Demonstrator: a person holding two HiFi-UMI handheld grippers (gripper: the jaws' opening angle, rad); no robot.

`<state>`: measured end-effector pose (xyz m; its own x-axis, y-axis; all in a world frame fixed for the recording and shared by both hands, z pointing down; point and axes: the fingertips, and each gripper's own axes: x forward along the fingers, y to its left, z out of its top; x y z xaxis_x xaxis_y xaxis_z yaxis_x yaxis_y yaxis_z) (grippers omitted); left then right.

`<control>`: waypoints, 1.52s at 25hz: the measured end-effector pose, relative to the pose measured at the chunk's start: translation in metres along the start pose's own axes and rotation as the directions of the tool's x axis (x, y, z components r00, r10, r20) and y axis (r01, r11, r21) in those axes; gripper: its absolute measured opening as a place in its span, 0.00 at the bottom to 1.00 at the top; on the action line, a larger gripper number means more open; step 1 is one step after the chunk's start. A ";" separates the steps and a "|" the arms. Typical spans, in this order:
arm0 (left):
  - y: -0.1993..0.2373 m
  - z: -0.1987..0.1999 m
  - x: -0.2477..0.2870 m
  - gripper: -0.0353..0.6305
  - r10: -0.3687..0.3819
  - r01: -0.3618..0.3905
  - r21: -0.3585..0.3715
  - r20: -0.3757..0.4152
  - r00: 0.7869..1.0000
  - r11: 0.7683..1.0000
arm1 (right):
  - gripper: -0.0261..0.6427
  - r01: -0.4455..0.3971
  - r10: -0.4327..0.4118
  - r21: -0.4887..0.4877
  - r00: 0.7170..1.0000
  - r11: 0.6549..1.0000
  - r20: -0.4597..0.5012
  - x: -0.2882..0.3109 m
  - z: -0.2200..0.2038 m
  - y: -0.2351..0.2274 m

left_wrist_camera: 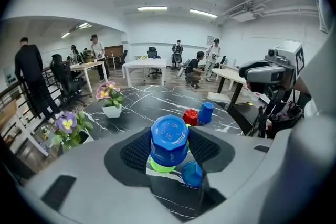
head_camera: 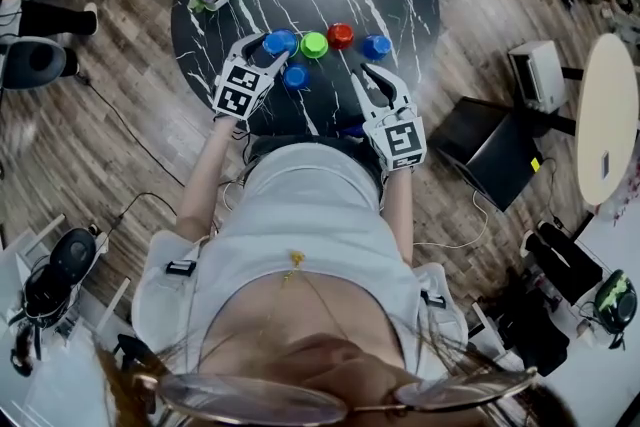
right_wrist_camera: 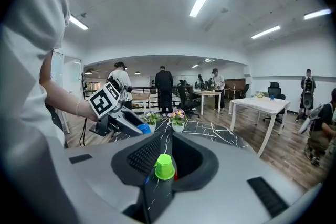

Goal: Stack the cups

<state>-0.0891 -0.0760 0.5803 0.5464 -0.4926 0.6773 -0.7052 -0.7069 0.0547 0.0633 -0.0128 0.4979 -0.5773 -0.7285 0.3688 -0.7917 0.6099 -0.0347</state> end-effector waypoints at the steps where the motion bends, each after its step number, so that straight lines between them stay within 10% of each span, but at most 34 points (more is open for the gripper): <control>1: -0.001 0.001 0.001 0.41 -0.005 0.005 0.002 -0.002 1.000 1.000 | 0.16 0.004 -0.004 0.001 1.000 1.000 -0.001 -0.001 -0.001 -0.001; 38: -0.021 0.004 0.043 0.41 -0.055 0.061 0.093 -0.065 0.996 0.994 | 0.16 0.062 -0.061 0.026 0.997 0.998 -0.043 -0.014 -0.020 -0.010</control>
<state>-0.0491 -0.0843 0.6055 0.5537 -0.4187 0.7198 -0.6256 -0.7797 0.0277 0.0839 -0.0023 0.5115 -0.5189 -0.7502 0.4099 -0.8311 0.5550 -0.0363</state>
